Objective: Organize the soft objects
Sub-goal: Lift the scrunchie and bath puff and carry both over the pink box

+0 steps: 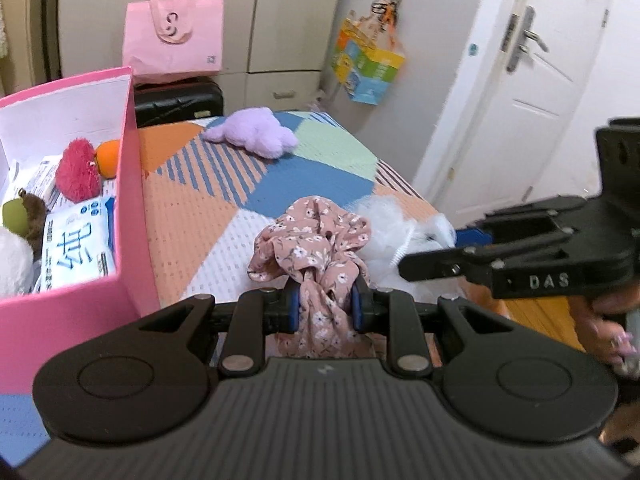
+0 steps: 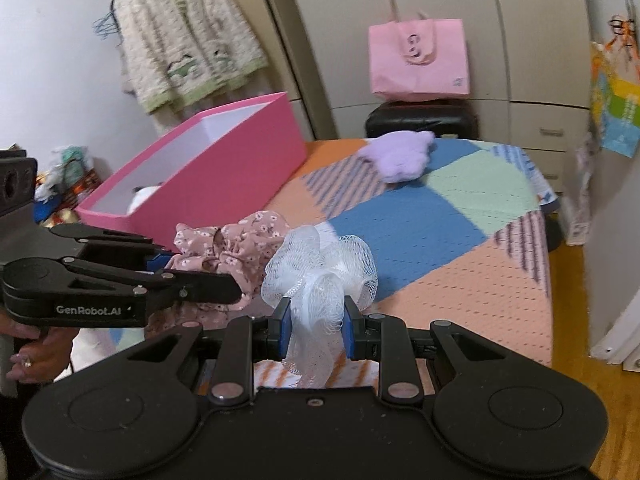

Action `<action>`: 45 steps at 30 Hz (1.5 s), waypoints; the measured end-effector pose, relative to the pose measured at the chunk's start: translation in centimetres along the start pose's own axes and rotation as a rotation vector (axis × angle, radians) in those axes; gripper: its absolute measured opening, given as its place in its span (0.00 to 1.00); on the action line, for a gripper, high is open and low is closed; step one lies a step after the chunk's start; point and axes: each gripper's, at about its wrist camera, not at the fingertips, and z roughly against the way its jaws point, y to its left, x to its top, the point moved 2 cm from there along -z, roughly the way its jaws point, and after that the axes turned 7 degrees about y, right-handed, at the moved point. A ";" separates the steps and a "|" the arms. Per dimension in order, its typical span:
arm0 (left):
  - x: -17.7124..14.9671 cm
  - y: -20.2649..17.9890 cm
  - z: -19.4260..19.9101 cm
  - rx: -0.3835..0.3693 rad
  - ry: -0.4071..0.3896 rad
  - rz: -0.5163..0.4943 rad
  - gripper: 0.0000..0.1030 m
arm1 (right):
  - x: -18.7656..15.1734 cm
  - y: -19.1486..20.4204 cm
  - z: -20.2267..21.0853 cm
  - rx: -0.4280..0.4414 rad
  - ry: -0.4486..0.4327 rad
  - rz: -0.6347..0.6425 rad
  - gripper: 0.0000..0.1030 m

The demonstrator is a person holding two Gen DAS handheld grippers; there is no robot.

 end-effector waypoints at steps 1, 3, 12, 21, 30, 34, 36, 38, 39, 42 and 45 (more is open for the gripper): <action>-0.2 0.1 0.4 -0.013 0.009 0.005 0.22 | 0.0 0.4 0.2 0.014 0.008 0.008 0.28; -0.8 0.7 1.4 -0.046 0.029 0.032 0.22 | 0.0 1.2 0.4 0.045 0.025 0.023 0.28; -3.1 2.5 6.1 -0.080 0.032 0.081 0.22 | 0.5 5.5 0.3 0.195 0.064 0.069 0.28; -2.1 4.8 11.5 0.011 -0.057 0.078 0.22 | 4.1 10.6 0.8 0.225 0.008 0.178 0.28; 0.2 7.4 15.0 0.082 -0.138 0.089 0.22 | 8.7 14.5 1.0 0.246 -0.076 0.275 0.29; 1.6 9.0 14.8 0.090 -0.148 0.100 0.22 | 10.4 14.9 0.0 0.244 -0.102 0.272 0.29; 2.4 9.7 14.6 0.097 -0.157 0.098 0.22 | 11.3 14.9 -0.7 0.244 -0.111 0.268 0.29; 3.1 10.5 14.1 0.104 -0.166 0.100 0.22 | 12.0 14.5 -1.4 0.246 -0.112 0.262 0.29; 3.4 10.9 13.7 0.106 -0.170 0.101 0.22 | 12.4 14.3 -1.9 0.245 -0.111 0.257 0.29; 4.2 12.4 12.6 0.121 -0.175 0.117 0.22 | 13.6 14.2 -3.2 0.274 -0.136 0.282 0.32; 5.2 14.3 11.3 0.128 -0.177 0.143 0.22 | 15.3 13.4 -5.2 0.290 -0.126 0.261 0.32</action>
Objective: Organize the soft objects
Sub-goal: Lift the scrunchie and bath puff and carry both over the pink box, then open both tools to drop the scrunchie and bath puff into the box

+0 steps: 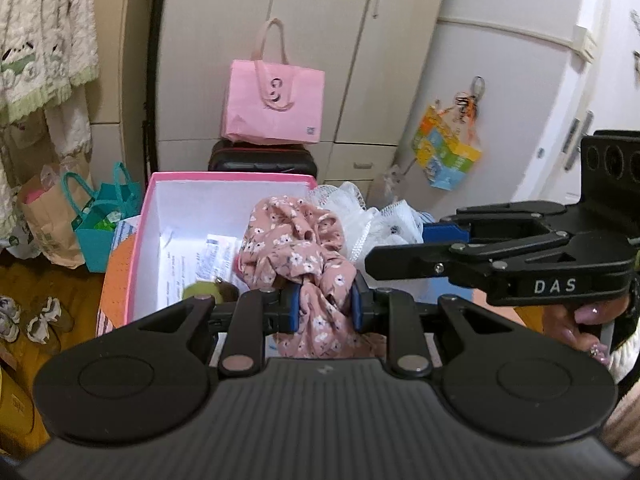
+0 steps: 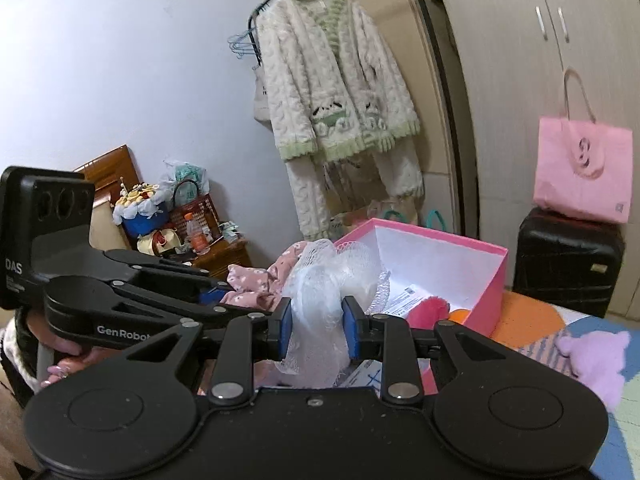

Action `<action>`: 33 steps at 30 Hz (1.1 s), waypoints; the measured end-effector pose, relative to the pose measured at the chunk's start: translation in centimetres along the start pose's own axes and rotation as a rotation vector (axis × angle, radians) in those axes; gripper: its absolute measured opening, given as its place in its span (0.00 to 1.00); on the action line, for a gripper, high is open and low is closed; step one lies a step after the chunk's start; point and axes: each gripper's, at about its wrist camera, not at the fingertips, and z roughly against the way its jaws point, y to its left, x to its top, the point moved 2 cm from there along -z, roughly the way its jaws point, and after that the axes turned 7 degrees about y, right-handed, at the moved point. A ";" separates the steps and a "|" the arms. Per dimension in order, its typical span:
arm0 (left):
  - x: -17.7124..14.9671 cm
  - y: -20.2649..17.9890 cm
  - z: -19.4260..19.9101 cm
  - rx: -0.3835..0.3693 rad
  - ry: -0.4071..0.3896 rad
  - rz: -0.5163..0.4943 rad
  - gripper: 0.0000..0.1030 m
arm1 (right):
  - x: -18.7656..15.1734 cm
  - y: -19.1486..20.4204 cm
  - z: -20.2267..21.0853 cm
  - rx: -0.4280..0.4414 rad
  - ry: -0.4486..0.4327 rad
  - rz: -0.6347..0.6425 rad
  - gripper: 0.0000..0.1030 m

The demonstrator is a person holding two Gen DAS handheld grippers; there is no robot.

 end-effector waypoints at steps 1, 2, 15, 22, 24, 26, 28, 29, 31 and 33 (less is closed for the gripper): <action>0.3 0.5 -0.5 -0.002 -0.006 0.003 0.22 | 0.3 -0.5 -0.6 0.000 0.005 -0.002 0.32; 0.6 1.0 -0.9 -0.002 -0.014 0.005 0.22 | 0.6 -0.9 -1.2 -0.004 0.011 -0.005 0.32; 2.0 4.7 -6.1 0.098 0.058 -0.019 0.22 | 1.6 -2.2 -7.4 -0.099 0.127 0.065 0.31; 1.8 5.2 -7.3 0.161 0.099 -0.038 0.25 | 1.1 -1.8 -9.2 -0.210 0.188 0.155 0.32; 1.8 5.3 -7.6 0.188 0.103 -0.040 0.25 | 0.9 -1.6 -9.3 -0.240 0.187 0.192 0.32; 1.7 5.2 -7.7 0.233 0.097 -0.061 0.32 | 0.6 -1.5 -9.2 -0.246 0.192 0.220 0.32; 1.5 5.0 -7.4 0.273 0.080 -0.069 0.41 | 0.4 -1.4 -9.1 -0.244 0.195 0.225 0.36; 1.5 4.9 -7.2 0.278 0.075 -0.072 0.43 | 0.3 -1.4 -9.1 -0.247 0.195 0.226 0.37; 1.4 4.8 -6.6 0.263 0.076 -0.064 0.48 | 0.1 -1.2 -8.7 -0.262 0.189 0.229 0.46; 1.3 4.5 -5.8 0.249 0.066 -0.065 0.56 | -0.1 -1.0 -8.0 -0.274 0.174 0.237 0.56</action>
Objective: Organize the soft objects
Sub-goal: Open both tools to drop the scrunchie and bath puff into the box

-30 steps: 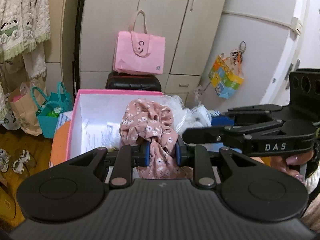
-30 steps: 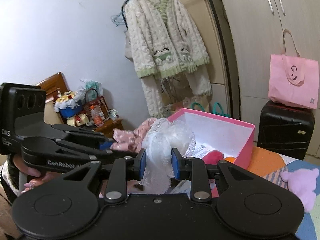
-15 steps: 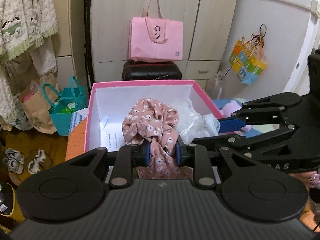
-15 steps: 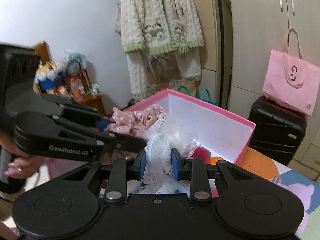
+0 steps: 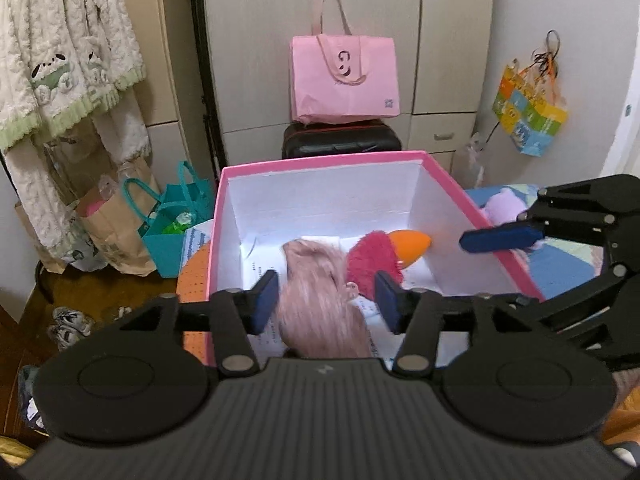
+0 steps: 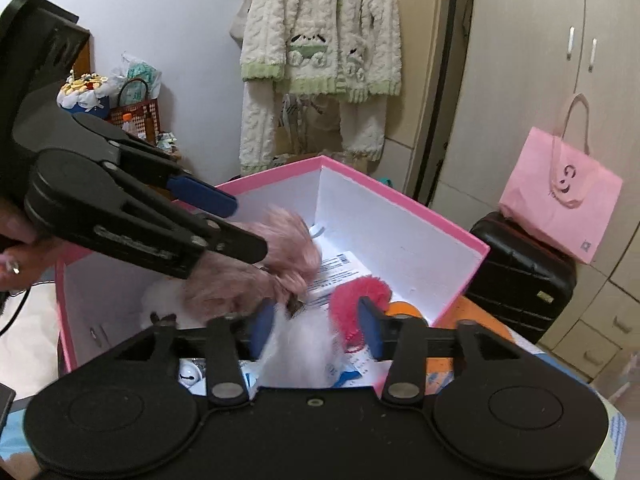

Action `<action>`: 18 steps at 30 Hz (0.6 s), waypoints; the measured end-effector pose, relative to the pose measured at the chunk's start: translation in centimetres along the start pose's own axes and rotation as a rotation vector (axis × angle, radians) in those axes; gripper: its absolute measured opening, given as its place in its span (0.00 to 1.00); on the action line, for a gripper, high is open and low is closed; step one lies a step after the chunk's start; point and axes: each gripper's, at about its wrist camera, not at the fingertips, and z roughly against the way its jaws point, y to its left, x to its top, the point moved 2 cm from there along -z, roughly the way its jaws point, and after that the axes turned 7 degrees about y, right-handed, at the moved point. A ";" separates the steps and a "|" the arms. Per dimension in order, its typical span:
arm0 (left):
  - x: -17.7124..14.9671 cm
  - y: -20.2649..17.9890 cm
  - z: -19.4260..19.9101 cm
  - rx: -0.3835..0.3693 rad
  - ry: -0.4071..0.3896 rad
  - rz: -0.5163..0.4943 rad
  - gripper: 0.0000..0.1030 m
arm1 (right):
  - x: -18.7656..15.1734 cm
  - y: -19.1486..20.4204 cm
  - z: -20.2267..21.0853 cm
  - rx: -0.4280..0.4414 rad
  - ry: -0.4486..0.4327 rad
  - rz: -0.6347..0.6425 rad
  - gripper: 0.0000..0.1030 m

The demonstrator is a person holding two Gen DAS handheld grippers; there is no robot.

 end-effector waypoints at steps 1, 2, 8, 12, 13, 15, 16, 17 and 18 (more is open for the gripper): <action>-0.2 0.0 0.4 0.000 -0.007 0.002 0.60 | -0.3 0.1 0.6 -0.008 -0.013 0.004 0.56; -0.4 0.0 0.9 0.000 -0.014 0.004 0.61 | -0.5 0.1 1.1 -0.014 -0.024 0.003 0.57; -1.7 -0.9 3.7 -0.028 -0.020 0.007 0.65 | -1.7 0.5 4.5 -0.007 -0.058 -0.015 0.67; -2.1 -2.1 5.8 -0.037 -0.029 -0.019 0.67 | -2.1 1.4 6.3 -0.019 -0.049 -0.005 0.71; -2.2 -2.4 6.3 -0.040 -0.029 -0.024 0.68 | -2.2 1.5 6.7 -0.027 -0.041 -0.013 0.71; -2.3 -2.9 7.2 -0.052 -0.030 -0.035 0.69 | -2.5 1.9 7.6 -0.028 -0.041 -0.015 0.72; -2.4 -3.2 7.6 -0.058 -0.029 -0.041 0.70 | -2.7 2.0 8.1 -0.023 -0.041 -0.017 0.73; -2.5 -3.5 8.1 -0.065 -0.028 -0.048 0.71 | -2.9 2.1 8.6 -0.020 -0.041 -0.021 0.74; -2.5 -3.9 8.5 -0.075 -0.025 -0.056 0.71 | -3.0 2.2 9.0 -0.019 -0.042 -0.026 0.76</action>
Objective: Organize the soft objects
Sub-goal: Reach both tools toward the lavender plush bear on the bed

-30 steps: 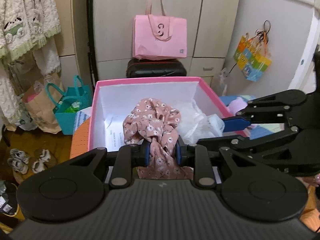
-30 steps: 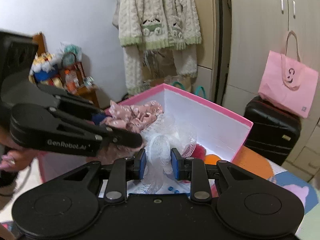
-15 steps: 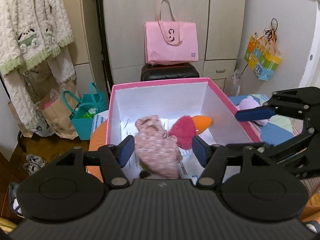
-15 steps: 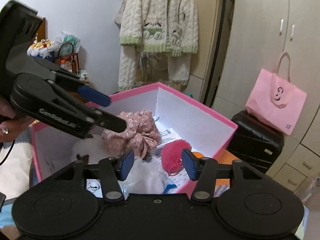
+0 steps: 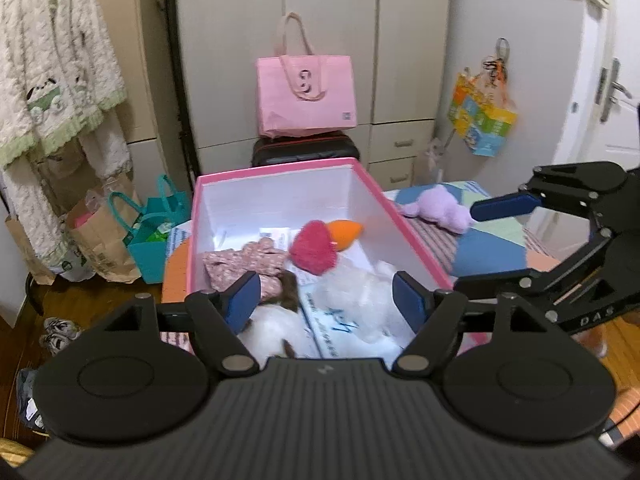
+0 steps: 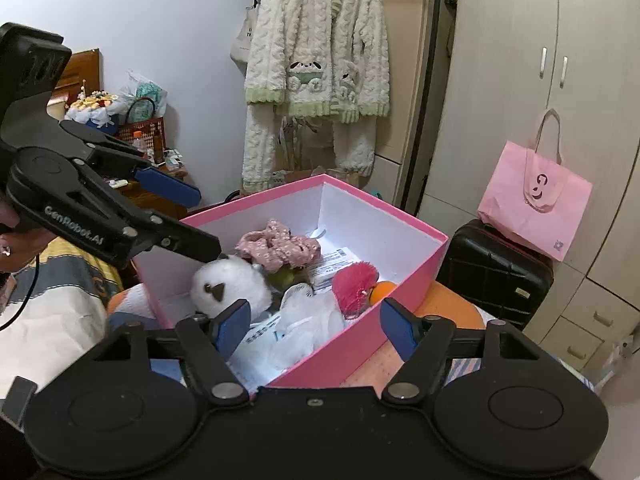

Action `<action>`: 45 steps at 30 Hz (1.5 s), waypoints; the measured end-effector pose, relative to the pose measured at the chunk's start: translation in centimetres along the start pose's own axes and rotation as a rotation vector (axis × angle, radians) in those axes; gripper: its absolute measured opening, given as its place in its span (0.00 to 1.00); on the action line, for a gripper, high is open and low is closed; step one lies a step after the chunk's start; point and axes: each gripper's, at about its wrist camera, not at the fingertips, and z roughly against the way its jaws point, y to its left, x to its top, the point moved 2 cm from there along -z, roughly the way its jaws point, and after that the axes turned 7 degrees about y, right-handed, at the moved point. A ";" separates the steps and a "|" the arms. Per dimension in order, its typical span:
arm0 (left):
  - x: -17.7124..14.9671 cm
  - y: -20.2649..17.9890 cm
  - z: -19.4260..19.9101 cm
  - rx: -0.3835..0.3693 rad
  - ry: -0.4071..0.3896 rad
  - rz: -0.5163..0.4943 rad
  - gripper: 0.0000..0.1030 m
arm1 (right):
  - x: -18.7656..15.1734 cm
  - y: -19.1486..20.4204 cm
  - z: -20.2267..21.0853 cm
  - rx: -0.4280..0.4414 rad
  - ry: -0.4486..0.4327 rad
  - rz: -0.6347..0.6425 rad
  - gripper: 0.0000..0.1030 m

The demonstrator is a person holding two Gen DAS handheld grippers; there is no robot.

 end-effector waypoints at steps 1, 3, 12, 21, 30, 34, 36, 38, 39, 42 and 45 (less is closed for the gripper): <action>0.0 -0.3 0.3 -0.011 0.005 -0.005 0.72 | -0.2 0.1 0.5 0.002 -0.001 -0.004 0.76; -0.2 -1.1 1.0 -0.043 0.019 -0.015 0.73 | -0.7 0.3 1.5 0.007 -0.002 -0.005 0.79; -1.4 -4.9 2.6 -0.104 0.076 -0.091 0.77 | -3.0 1.3 5.2 -0.005 -0.011 0.001 0.85; -1.1 -9.0 1.8 -0.176 0.113 -0.142 0.81 | -6.2 -0.3 7.5 -0.037 -0.024 -0.030 0.89; 1.1 -12.8 -2.1 -0.277 0.170 -0.118 0.82 | -9.0 -3.2 8.0 -0.093 -0.033 -0.103 0.89; 1.9 -14.4 -3.7 -0.282 0.158 -0.116 0.82 | -10.0 -5.0 7.8 -0.111 -0.041 -0.121 0.89; 2.4 -15.1 -4.3 -0.272 0.131 -0.121 0.82 | -10.4 -5.8 7.6 -0.115 -0.048 -0.133 0.89; 2.9 -15.6 -4.8 -0.261 0.106 -0.107 0.82 | -10.8 -6.9 7.2 -0.113 -0.051 -0.146 0.89; 3.1 -15.8 -5.2 -0.257 0.095 -0.102 0.82 | -11.0 -7.4 7.0 -0.114 -0.054 -0.151 0.89; 4.0 -16.5 -6.5 -0.245 0.069 -0.082 0.82 | -11.5 -8.5 6.4 -0.120 -0.074 -0.143 0.89; 4.5 -17.0 -8.0 -0.260 0.056 -0.046 0.82 | -11.5 -9.4 5.5 -0.132 -0.103 -0.132 0.89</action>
